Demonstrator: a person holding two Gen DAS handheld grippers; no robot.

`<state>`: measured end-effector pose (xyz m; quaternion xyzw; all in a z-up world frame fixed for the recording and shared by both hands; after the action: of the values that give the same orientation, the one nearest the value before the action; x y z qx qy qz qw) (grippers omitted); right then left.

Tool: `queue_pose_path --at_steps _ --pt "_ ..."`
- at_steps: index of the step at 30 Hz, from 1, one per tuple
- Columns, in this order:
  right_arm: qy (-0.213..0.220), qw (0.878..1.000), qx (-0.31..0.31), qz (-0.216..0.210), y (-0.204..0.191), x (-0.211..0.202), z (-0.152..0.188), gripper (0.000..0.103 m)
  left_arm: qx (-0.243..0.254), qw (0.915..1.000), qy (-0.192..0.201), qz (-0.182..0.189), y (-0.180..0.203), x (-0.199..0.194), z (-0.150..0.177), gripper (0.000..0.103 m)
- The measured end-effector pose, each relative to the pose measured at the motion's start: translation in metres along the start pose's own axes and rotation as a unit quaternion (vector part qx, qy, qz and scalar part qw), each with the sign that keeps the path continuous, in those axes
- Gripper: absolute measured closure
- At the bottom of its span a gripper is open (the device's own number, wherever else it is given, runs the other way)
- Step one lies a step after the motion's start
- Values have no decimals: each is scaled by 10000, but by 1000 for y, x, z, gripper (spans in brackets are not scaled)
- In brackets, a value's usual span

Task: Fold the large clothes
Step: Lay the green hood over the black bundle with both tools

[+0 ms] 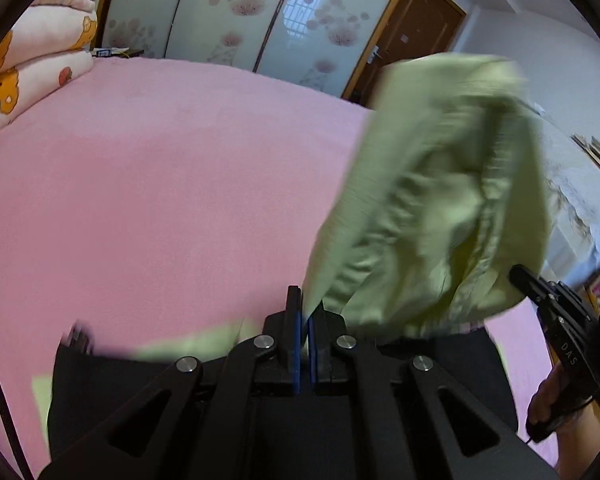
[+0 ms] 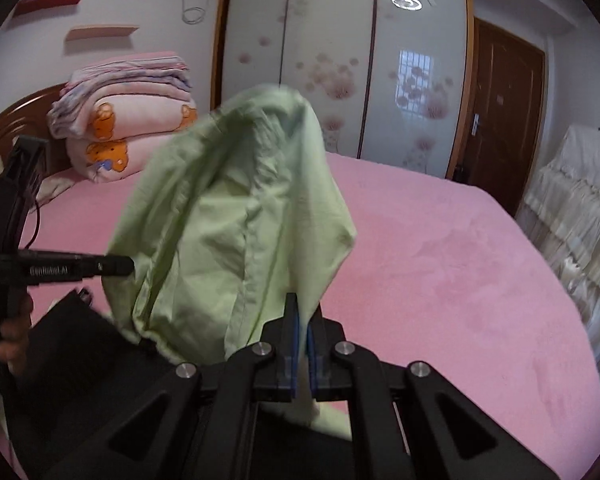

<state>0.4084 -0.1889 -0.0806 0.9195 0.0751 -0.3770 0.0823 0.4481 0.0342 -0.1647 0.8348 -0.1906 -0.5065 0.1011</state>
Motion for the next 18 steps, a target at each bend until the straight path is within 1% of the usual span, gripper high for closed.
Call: queue_pose_path --at_steps 1,3,4,5,6,7,9,10,12,13,16,18 --pt "-59 9999 -35 82 -4 -11 17 98 -1 10000 -97 -21 -3 -2 13 102" --pt "-240 9996 -54 157 -11 -22 45 87 -47 9990 -437 -88 -13 -2 46 100" --pt "-391 9990 -72 217 -13 -26 61 72 -82 9983 -558 -148 -15 1 57 99" --pt "-504 9984 -60 262 -14 -29 75 59 -122 9972 -697 -230 -19 0 73 99" --pt "-618 9977 -19 283 -14 -31 88 56 -126 9963 -805 -271 -22 0 84 96" --pt "-827 9962 -42 284 -14 -31 103 54 -136 9949 -935 -344 -26 -1 98 96" --pt "-1160 9926 -17 371 -16 -31 127 54 -169 9909 -1253 -464 -32 -2 126 90" --pt "-1359 9902 58 316 -16 -33 140 54 -207 9893 -1364 -469 -35 -1 133 89" --pt "-1554 9874 235 168 -18 -39 154 54 -277 9857 -1606 -437 -37 -4 160 85" --pt "-1637 9858 361 27 -18 -43 161 54 -288 9849 -1651 -424 -34 -4 167 85" --pt "-1783 9805 746 -355 -18 -53 170 54 -362 9844 -1710 -222 -29 -13 187 82" --pt "-1830 9762 975 -633 -24 -60 174 54 -471 9843 -1701 50 -22 -21 192 79"
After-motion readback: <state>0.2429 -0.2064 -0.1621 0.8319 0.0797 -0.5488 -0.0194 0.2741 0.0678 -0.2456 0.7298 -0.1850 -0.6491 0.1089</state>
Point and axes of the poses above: each gripper's, at about its wrist camera, not at the fingertips, and x roughly the way its jaws point, y to its right, z to its underside, the point moved 7 cm from there along x, roughly the way its jaws point, and after that the axes turned 14 degrees about -y, right-handed, at the moved point
